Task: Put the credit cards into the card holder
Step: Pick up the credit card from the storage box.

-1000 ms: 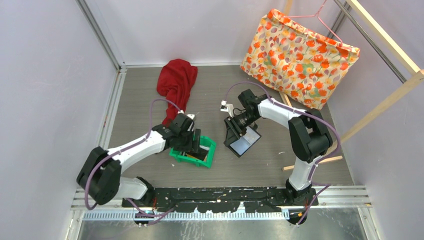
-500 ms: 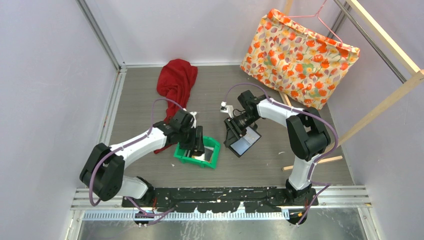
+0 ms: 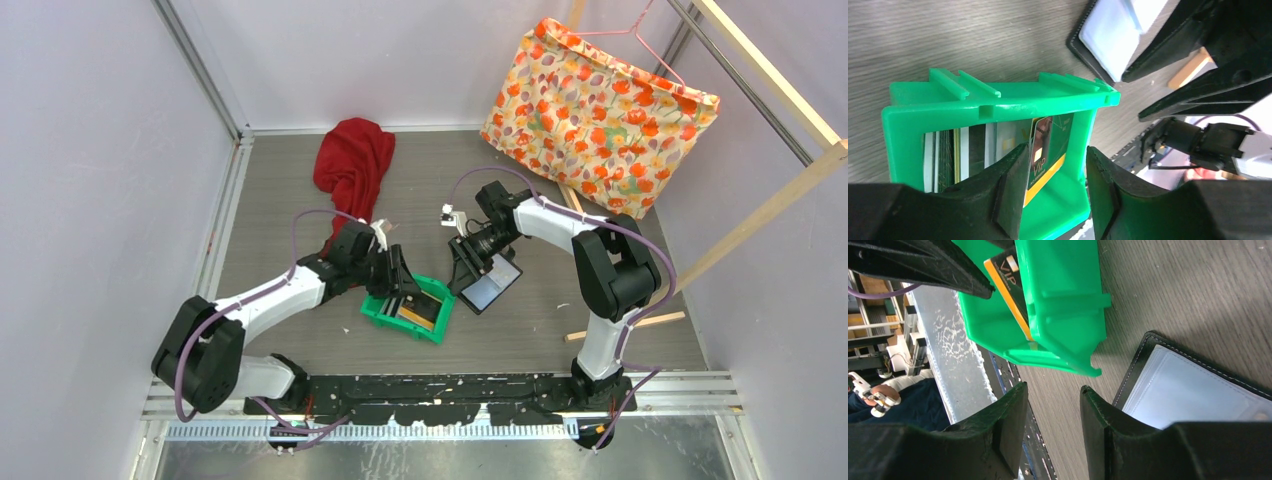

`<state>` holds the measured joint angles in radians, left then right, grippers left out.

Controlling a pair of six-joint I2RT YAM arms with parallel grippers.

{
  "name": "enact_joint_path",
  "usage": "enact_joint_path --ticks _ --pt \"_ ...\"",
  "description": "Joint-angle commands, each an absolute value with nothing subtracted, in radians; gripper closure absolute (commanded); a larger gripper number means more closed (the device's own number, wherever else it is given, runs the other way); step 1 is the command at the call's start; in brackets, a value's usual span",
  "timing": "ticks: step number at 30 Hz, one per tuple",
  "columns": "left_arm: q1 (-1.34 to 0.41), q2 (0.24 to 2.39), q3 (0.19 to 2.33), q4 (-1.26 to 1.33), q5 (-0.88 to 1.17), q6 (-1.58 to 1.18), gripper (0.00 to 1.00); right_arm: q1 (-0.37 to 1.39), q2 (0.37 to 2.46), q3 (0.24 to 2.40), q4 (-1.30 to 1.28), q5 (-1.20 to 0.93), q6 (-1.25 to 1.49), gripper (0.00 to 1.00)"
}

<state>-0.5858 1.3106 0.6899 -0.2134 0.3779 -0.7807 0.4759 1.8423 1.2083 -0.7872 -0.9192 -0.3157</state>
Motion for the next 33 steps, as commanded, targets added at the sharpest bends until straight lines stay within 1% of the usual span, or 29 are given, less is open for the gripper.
enact_joint_path --ticks 1,5,12,16,22,26,33 --pt "-0.583 1.291 0.649 -0.011 0.496 -0.885 0.55 0.481 1.828 1.247 -0.799 -0.950 -0.337 0.52" --pt "-0.580 1.293 0.609 0.077 0.533 -0.926 0.61 0.481 1.827 1.247 -0.801 -0.955 -0.339 0.52" --pt "-0.578 1.324 0.551 0.246 0.591 -1.037 0.63 0.482 1.825 1.247 -0.805 -0.975 -0.342 0.52" --pt "-0.577 1.350 0.548 0.298 0.621 -1.066 0.65 0.484 1.821 1.249 -0.814 -0.995 -0.352 0.52" --pt "-0.578 1.359 0.546 0.331 0.659 -1.091 0.71 0.490 1.821 1.250 -0.816 -1.003 -0.357 0.52" --pt "-0.579 1.365 0.540 0.339 0.679 -1.105 0.73 0.494 1.827 1.251 -0.816 -0.993 -0.353 0.52" --pt "-0.591 1.372 0.535 0.304 0.691 -1.099 0.72 0.505 1.830 1.253 -0.815 -0.983 -0.353 0.52"
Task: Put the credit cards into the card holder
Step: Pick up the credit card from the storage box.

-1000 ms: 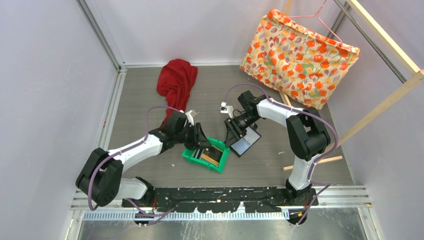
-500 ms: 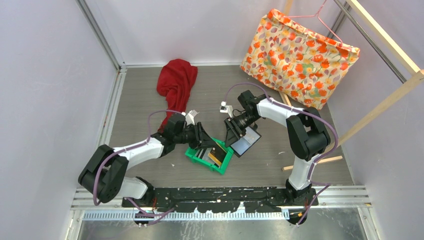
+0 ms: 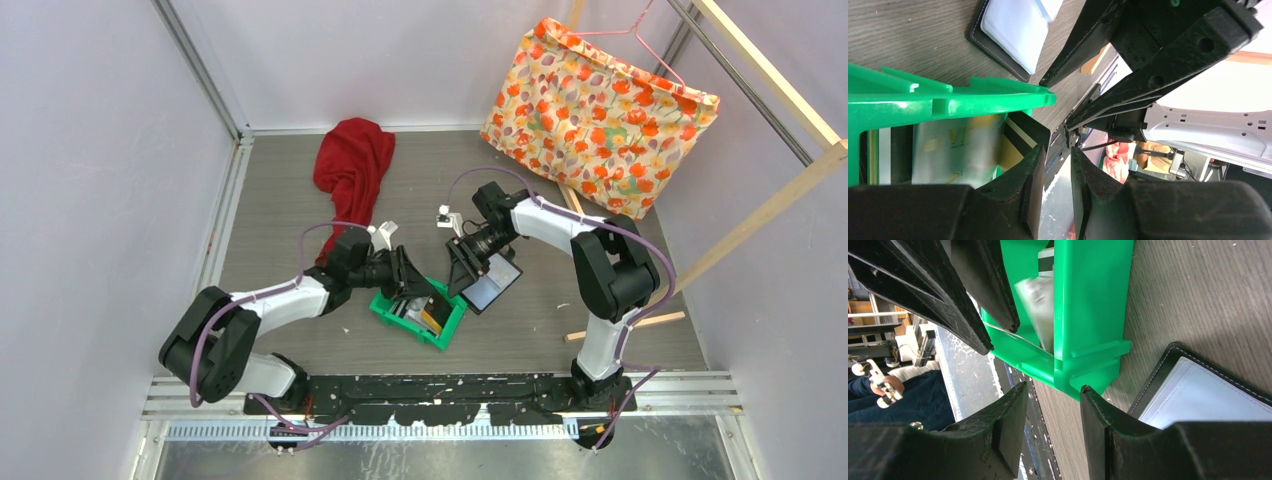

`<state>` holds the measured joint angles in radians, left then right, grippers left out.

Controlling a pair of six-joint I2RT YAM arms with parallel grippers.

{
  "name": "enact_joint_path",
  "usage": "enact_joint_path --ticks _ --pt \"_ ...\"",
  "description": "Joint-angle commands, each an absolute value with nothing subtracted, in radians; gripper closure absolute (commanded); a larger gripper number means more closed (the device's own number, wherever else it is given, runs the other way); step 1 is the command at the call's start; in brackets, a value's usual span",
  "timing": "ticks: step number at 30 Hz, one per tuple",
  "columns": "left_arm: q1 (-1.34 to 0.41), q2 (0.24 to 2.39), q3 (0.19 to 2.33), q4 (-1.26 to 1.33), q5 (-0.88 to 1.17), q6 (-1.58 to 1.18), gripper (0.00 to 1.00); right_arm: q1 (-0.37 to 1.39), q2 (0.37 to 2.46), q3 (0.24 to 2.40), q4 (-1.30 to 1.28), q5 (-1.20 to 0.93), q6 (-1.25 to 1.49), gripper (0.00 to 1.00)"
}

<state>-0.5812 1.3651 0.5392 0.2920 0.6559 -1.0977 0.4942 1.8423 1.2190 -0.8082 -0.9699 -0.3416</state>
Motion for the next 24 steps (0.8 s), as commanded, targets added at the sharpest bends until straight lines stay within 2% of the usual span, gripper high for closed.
enact_joint_path --ticks 1,10,16,19,23,24 --pt "-0.593 1.376 0.537 0.294 0.690 -1.093 0.72 0.504 1.831 1.252 -0.815 -0.982 -0.354 0.52" --pt "-0.625 1.406 0.558 0.269 0.688 -1.084 0.69 0.507 1.830 1.253 -0.816 -0.979 -0.354 0.52" --pt "-0.656 1.395 0.648 0.016 0.617 -0.962 0.69 0.506 1.829 1.253 -0.819 -0.977 -0.360 0.52" --pt "-0.674 1.390 0.705 -0.113 0.550 -0.905 0.77 0.507 1.829 1.254 -0.822 -0.977 -0.362 0.52" --pt "-0.683 1.381 0.757 -0.229 0.504 -0.847 0.97 0.508 1.823 1.257 -0.830 -0.981 -0.369 0.52" --pt "-0.683 1.372 0.767 -0.244 0.492 -0.836 0.99 0.506 1.820 1.259 -0.836 -0.983 -0.375 0.52"
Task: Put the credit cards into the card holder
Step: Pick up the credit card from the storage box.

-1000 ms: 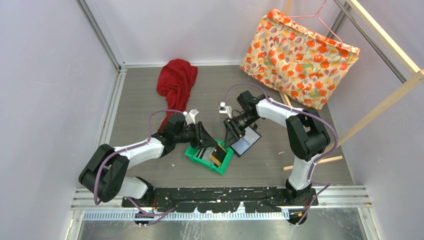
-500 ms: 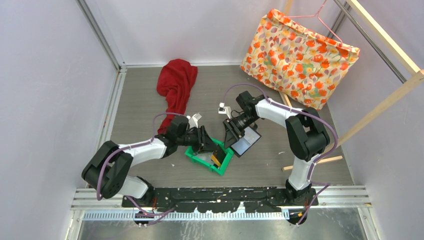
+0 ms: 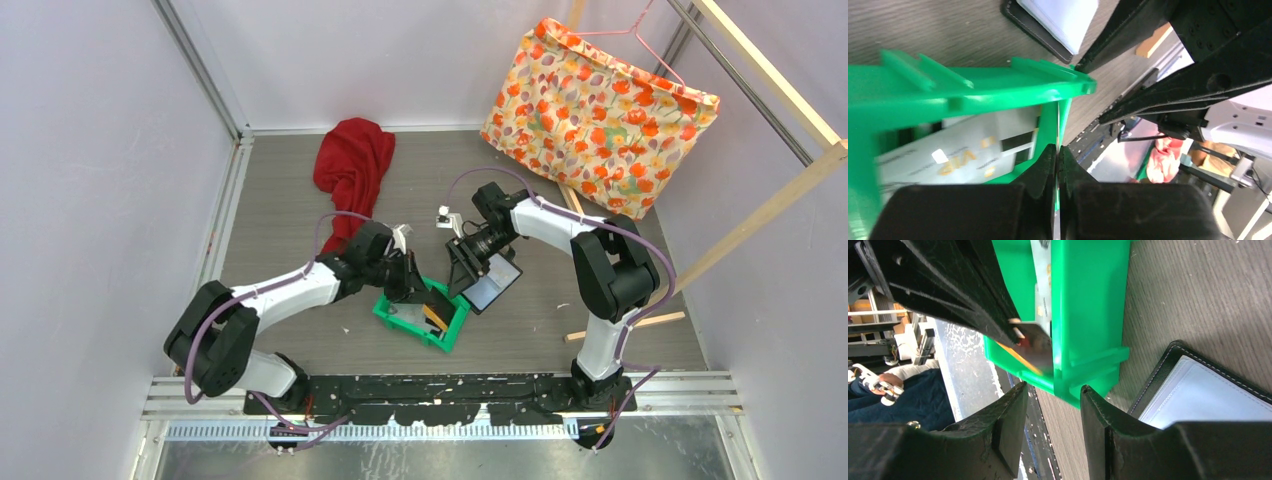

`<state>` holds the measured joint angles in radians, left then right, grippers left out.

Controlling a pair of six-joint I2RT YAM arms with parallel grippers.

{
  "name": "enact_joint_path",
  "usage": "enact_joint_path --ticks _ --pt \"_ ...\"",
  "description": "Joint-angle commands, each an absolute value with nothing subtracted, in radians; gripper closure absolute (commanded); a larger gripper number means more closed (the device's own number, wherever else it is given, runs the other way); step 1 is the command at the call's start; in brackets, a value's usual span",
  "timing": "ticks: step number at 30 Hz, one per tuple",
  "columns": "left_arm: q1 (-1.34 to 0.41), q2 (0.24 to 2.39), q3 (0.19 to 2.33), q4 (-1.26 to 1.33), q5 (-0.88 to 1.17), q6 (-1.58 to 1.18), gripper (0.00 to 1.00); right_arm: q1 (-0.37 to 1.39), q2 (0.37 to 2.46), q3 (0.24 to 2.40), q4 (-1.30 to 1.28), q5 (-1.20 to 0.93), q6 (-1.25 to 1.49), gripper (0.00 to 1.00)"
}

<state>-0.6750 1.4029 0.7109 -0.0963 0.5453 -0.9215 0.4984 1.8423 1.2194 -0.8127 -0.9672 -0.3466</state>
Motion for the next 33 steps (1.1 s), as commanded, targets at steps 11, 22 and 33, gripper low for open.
enact_joint_path --ticks 11,22,33 --pt "-0.681 1.168 0.732 -0.289 0.396 -0.551 1.00 0.507 1.765 1.325 -1.029 -1.089 -0.616 0.51" --pt "-0.681 0.916 0.569 -0.105 0.461 -0.271 1.00 0.549 1.773 1.484 -1.028 -1.052 -0.672 0.31" --pt "-0.682 0.911 0.546 -0.053 0.506 -0.203 1.00 0.645 1.779 1.524 -1.119 -1.134 -1.129 0.31"
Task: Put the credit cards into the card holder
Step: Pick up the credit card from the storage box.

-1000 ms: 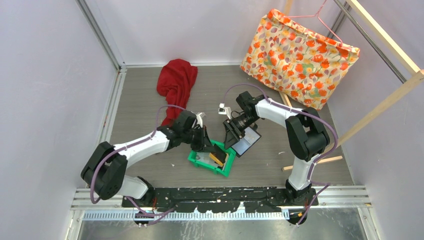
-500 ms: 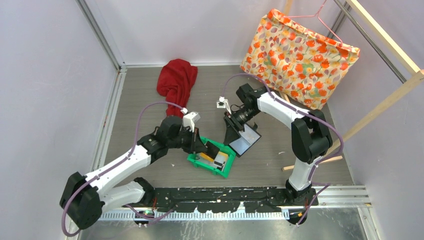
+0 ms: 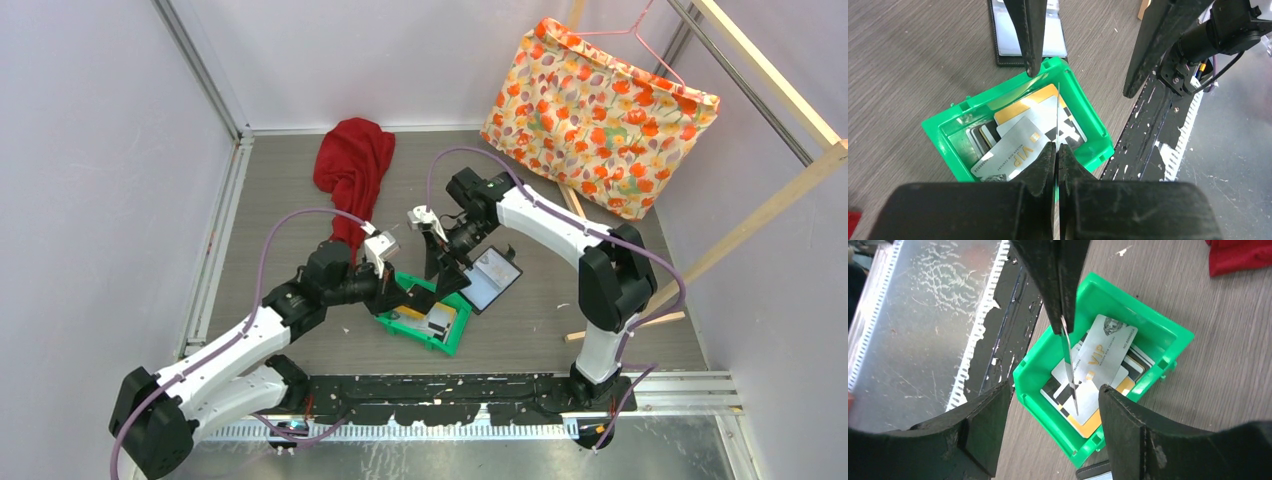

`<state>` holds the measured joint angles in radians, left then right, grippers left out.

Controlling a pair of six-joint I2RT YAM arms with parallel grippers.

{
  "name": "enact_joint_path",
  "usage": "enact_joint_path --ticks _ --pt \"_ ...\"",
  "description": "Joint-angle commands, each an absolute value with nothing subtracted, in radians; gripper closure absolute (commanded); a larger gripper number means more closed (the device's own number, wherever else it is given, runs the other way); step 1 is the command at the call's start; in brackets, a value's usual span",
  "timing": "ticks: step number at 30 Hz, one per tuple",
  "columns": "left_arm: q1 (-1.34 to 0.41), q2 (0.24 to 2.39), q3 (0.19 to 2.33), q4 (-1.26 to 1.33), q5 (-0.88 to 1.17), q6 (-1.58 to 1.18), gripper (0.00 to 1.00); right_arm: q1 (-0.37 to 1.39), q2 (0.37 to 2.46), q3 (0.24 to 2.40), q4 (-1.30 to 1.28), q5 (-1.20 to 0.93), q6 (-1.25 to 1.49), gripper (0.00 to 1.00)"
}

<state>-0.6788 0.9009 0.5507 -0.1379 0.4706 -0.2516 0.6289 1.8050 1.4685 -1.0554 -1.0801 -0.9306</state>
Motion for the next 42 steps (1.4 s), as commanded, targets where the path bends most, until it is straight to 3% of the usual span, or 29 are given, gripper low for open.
enact_joint_path --ticks 1,22,30,33,35,42 --pt "-0.681 0.916 0.546 -0.047 0.507 -0.200 1.00 0.650 1.788 1.535 -1.122 -1.133 -1.130 0.31" --pt "-0.681 0.951 0.545 -0.005 0.528 -0.211 1.00 0.711 1.817 1.539 -1.069 -1.134 -1.020 0.56" --pt "-0.681 0.950 0.539 -0.005 0.523 -0.219 1.00 0.716 1.824 1.543 -1.053 -1.109 -0.987 0.80" --pt "-0.681 0.950 0.532 -0.005 0.512 -0.221 1.00 0.718 1.825 1.541 -1.038 -1.094 -0.972 0.98" --pt "-0.681 0.952 0.525 -0.006 0.498 -0.225 0.99 0.719 1.824 1.530 -1.004 -1.071 -0.940 0.99" --pt "-0.682 0.963 0.508 -0.032 0.451 -0.240 0.56 0.713 1.832 1.516 -0.945 -1.022 -0.885 0.99"
